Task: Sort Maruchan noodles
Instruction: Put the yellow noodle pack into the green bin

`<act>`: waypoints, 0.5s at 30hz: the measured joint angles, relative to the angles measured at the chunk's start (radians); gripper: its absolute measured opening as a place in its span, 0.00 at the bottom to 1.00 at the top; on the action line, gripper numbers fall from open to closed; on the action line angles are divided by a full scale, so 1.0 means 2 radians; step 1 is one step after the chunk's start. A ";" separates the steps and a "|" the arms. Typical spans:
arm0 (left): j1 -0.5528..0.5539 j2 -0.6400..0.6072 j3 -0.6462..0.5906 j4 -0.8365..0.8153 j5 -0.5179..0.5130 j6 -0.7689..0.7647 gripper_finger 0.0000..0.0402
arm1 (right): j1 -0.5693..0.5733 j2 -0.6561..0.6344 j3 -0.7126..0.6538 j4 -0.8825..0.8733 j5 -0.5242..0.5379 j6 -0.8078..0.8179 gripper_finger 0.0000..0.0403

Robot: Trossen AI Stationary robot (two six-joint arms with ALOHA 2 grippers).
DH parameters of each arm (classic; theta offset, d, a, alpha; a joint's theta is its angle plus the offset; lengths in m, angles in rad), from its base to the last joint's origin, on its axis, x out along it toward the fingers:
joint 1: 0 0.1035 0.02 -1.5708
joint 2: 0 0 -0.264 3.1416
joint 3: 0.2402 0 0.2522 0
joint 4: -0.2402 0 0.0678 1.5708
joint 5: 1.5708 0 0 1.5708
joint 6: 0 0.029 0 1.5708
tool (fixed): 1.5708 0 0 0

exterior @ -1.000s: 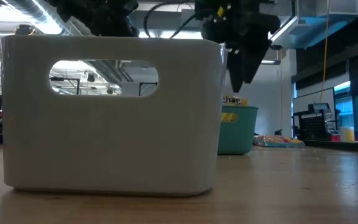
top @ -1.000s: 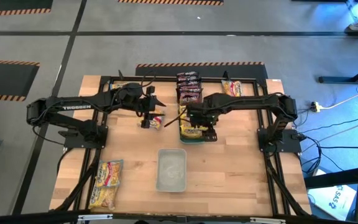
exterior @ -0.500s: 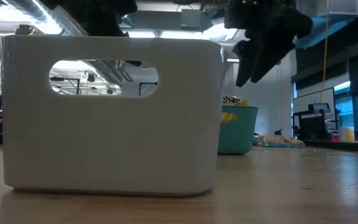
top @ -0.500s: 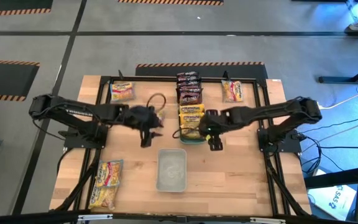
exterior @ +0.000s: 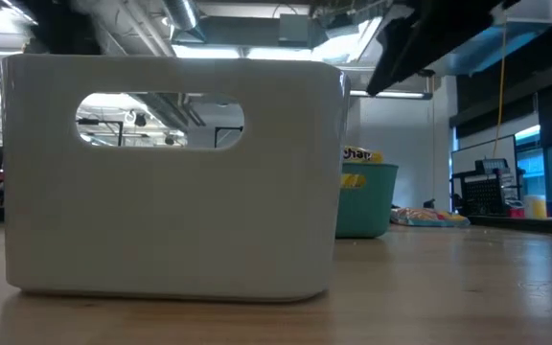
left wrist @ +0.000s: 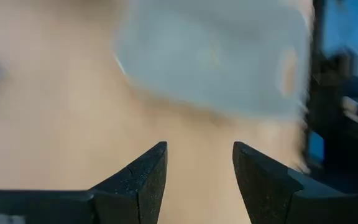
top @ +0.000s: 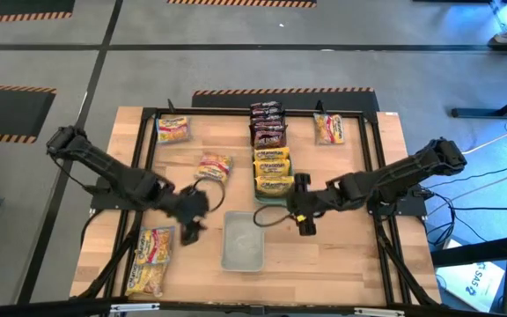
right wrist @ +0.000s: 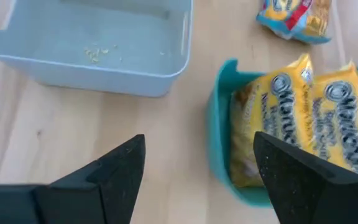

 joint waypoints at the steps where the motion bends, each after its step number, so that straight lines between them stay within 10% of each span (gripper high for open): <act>1: -0.018 0.000 0.001 -0.009 0.013 -0.036 0.44 | 0.007 0.000 0.000 0.000 0.008 0.010 0.70; 15: -0.234 0.000 -0.060 0.000 0.082 -0.407 0.44 | 0.062 -0.009 -0.085 0.076 0.131 0.137 0.70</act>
